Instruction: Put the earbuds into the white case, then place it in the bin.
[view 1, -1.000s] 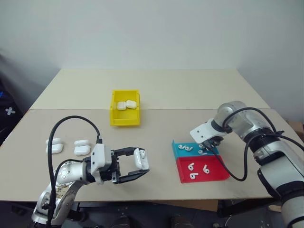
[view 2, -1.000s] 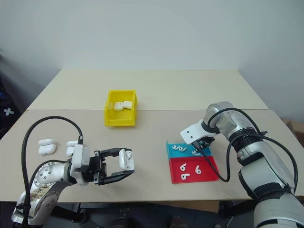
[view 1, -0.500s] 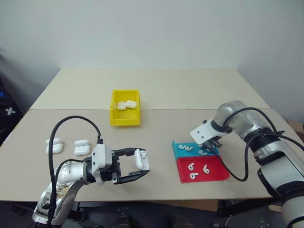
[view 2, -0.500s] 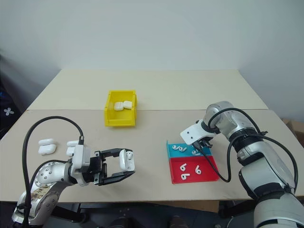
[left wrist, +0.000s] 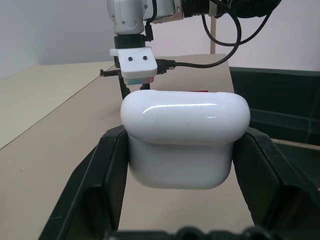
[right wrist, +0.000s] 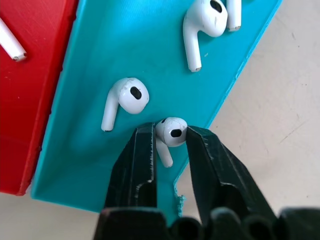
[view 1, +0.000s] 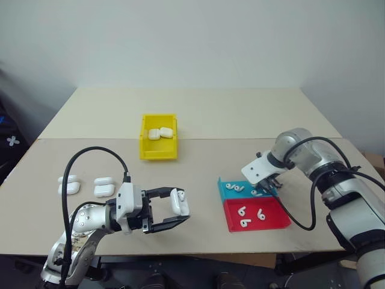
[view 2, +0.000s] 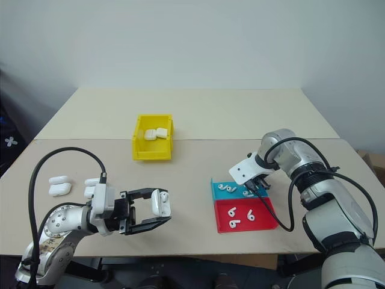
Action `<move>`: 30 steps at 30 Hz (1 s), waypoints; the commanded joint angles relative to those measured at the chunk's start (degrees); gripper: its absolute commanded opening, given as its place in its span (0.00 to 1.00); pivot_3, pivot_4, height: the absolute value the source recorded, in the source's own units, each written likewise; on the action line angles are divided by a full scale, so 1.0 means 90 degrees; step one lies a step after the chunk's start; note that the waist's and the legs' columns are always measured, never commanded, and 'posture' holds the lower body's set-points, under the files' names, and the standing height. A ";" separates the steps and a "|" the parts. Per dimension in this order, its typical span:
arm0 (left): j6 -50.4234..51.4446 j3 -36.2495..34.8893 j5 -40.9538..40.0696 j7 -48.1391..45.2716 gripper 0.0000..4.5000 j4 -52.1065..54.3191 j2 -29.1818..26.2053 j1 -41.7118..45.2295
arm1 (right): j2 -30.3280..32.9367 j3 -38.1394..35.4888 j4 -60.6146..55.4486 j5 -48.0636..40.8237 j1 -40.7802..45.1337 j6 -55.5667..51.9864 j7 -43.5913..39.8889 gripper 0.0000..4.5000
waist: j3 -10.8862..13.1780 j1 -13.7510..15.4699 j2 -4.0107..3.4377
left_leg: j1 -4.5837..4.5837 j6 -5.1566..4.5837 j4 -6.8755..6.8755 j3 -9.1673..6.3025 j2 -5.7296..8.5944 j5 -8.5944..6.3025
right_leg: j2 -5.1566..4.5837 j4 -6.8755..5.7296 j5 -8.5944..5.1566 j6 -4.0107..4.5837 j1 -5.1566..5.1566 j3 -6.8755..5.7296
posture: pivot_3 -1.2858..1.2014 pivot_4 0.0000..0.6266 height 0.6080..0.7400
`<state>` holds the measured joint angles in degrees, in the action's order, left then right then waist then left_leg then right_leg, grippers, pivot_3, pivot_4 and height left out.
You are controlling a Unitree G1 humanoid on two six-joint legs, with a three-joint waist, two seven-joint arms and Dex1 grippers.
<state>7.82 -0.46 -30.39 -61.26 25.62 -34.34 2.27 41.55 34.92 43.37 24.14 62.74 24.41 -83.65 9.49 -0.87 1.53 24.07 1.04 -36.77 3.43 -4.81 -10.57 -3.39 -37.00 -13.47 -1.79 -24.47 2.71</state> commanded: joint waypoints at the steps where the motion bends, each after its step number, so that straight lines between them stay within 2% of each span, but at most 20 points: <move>1: -0.0141 0.0003 -0.0013 0.0015 0.62 0.0184 -0.0003 0.0045 | 0.0090 -0.0159 -0.0020 0.0062 0.0122 0.0110 0.0013 0.23 | 0.0000 0.0001 0.0000 | 0.0000 0.0000 0.0000 0.0000 0.0000 0.0000 | 0.0000 0.0000 0.0000 0.0000 0.0000 0.0000 | 0.52 0.24 1.00; 8: -0.0143 0.0000 -0.0024 0.0016 0.62 0.0149 0.0011 0.0100 | 0.0161 -0.0271 -0.0190 0.0005 0.0103 -0.0004 0.0000 0.23 | 0.0000 0.0002 0.0000 | -0.0001 0.0000 0.0000 0.0000 0.0000 0.0000 | 0.0000 0.0000 0.0000 0.0000 0.0001 0.0000 | 0.52 0.24 1.00; 13: -0.0101 -0.0015 -0.0157 0.0053 0.62 0.0212 0.0086 0.0285 | 0.0396 -0.1068 -0.1215 -0.0802 0.0045 -0.1549 -0.0508 0.23 | 0.0001 0.0010 -0.0002 | 0.0000 0.0000 -0.0001 0.0000 0.0000 0.0000 | 0.0000 -0.0002 0.0000 0.0000 0.0001 0.0000 | 0.52 0.24 1.00; 18: 0.0016 -0.0034 -0.0401 0.0151 0.62 0.0299 0.0208 0.0611 | 0.0802 -0.2460 -0.3426 -0.2131 -0.0448 -0.4507 -0.0661 0.23 | 0.0000 0.0046 -0.0003 | 0.0000 0.0001 -0.0002 -0.0003 0.0000 0.0000 | -0.0001 -0.0002 0.0000 -0.0001 0.0007 -0.0003 | 0.52 0.24 1.00; 22: 0.0142 -0.0011 -0.0530 0.0101 0.62 0.0250 0.0185 0.0847 | 0.0889 -0.3862 -0.5608 -0.3510 -0.1165 -0.7239 -0.0055 0.23 | 0.0000 0.0069 -0.0003 | 0.0000 0.0001 -0.0007 -0.0006 0.0001 -0.0001 | -0.0002 -0.0001 0.0000 -0.0001 0.0011 -0.0008 | 0.52 0.24 1.00; 25: 0.0304 0.0028 -0.0678 0.0065 0.62 0.0151 0.0188 0.1112 | 0.0477 -0.5099 -0.7132 -0.4828 -0.1640 -0.9187 0.0613 0.23 | 0.0000 0.0075 -0.0002 | -0.0002 0.0001 -0.0010 -0.0009 0.0001 -0.0001 | -0.0002 -0.0003 0.0000 -0.0001 0.0013 -0.0009 | 0.52 0.24 1.00; 28: 0.0335 0.0093 -0.0765 -0.0070 0.62 -0.0099 0.0282 0.1450 | -0.0405 -0.6213 -0.8075 -0.6001 -0.1716 -1.0728 0.1439 0.23 | -0.0002 0.0037 -0.0002 | -0.0005 0.0001 -0.0015 -0.0015 0.0000 0.0000 | 0.0002 -0.0010 0.0000 -0.0002 0.0017 -0.0010 | 0.52 0.24 1.00; 30: 0.0417 0.0181 -0.0821 -0.0108 0.62 -0.0264 0.0384 0.1717 | -0.0993 -0.6810 -0.8512 -0.6725 -0.1804 -1.1310 0.1869 0.23 | -0.0002 0.0030 -0.0002 | -0.0016 0.0002 -0.0016 -0.0021 0.0000 0.0001 | 0.0005 -0.0011 0.0002 -0.0002 0.0028 -0.0012 | 0.52 0.24 1.00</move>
<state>11.27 0.68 -36.31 -61.86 23.43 -31.33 16.36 33.68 -21.74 -29.91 -31.21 46.42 -73.00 -69.75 9.46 -0.59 1.51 23.90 1.07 -36.91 3.24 -4.80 -10.55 -3.35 -37.09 -13.45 -1.83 -24.18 2.59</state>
